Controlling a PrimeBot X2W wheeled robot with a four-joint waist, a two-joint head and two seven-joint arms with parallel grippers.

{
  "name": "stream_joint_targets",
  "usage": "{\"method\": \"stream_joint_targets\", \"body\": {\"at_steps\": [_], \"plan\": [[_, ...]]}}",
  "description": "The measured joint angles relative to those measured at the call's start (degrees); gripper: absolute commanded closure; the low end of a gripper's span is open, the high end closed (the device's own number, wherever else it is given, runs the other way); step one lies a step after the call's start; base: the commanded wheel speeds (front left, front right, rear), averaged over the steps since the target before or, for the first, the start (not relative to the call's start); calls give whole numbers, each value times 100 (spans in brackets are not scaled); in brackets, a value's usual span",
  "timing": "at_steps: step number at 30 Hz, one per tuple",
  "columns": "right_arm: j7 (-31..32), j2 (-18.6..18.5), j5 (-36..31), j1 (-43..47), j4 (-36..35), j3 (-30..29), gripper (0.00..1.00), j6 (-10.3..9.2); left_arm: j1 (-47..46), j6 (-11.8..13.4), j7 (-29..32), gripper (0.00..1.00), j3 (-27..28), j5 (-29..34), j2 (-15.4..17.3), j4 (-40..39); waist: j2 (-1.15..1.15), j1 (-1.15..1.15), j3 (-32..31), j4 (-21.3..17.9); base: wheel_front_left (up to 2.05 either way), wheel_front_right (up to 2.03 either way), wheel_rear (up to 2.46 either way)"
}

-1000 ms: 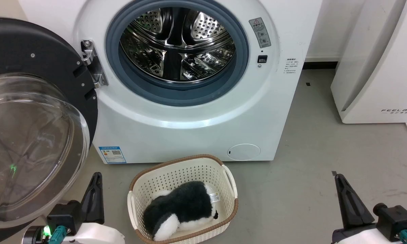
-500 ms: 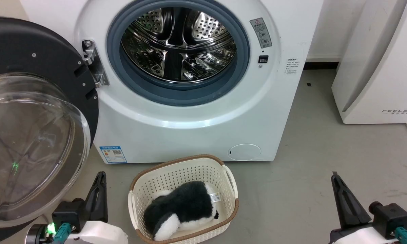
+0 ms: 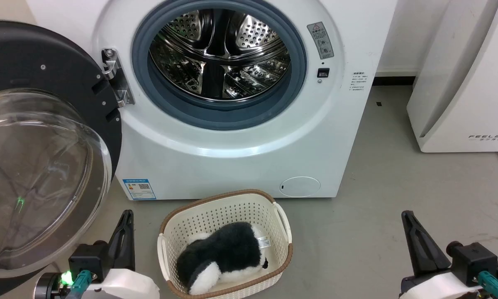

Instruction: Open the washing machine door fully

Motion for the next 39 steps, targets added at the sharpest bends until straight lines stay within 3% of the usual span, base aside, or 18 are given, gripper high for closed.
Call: {"method": "stream_joint_targets", "body": {"at_steps": [39], "plan": [[453,0,-102,-123,-38,133,100,0,-2,194,454,100,-277,107,-4,-230,0,0,-7,46,0,0,0]]}}
